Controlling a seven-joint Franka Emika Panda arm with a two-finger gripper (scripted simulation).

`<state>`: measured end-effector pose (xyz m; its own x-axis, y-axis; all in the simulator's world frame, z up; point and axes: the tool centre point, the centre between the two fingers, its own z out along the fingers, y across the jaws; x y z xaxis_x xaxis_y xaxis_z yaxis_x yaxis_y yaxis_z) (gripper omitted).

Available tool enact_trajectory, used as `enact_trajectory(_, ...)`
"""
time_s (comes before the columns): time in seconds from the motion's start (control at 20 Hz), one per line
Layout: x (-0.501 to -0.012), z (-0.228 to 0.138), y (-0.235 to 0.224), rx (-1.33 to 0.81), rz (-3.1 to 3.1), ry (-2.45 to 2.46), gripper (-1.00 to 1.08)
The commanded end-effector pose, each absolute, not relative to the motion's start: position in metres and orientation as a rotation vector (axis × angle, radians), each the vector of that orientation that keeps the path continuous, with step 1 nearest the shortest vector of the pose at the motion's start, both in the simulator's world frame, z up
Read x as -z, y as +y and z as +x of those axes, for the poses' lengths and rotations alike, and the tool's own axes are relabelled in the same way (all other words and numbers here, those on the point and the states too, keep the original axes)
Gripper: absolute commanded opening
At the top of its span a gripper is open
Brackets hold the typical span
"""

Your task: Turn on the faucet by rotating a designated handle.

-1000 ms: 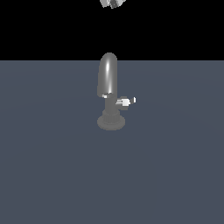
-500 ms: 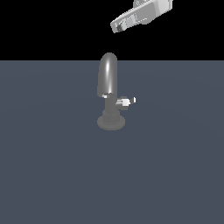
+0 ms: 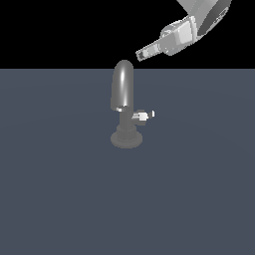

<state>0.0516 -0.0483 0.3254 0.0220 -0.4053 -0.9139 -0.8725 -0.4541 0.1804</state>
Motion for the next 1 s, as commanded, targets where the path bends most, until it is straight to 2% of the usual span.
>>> enact_trajectory(0.0, -0.312, 0.056, -0.053, -1.463, -1.797, 1.329, -1.00)
enact_trajectory(0.95, -0.204, 0.064, -0.079, -1.687, -1.218, 1.526, -1.00)
